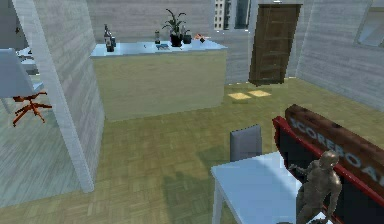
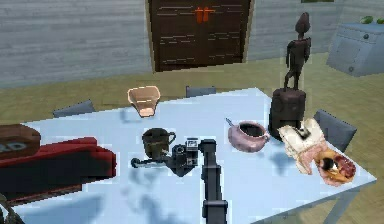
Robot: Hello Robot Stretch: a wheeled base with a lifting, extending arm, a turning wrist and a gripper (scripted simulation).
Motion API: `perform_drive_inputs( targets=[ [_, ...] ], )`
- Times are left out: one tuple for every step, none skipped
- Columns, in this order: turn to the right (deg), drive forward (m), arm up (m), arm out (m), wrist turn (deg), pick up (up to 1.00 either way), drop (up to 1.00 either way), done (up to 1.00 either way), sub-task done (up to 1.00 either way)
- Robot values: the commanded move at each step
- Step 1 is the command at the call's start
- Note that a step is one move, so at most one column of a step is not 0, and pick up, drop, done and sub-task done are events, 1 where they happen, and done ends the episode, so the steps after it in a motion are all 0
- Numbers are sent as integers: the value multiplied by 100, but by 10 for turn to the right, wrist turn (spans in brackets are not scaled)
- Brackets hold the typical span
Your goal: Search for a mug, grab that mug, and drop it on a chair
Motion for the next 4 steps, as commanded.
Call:
perform_drive_inputs(
  targets=[
    [0,0,26,0,0,0,0,0,0],
    [0,0,0,0,-450,0,0,0,0],
    [0,0,0,0,-390,0,0,0,0],
    [0,0,0,-32,0,0,0,0,0]
  ],
)
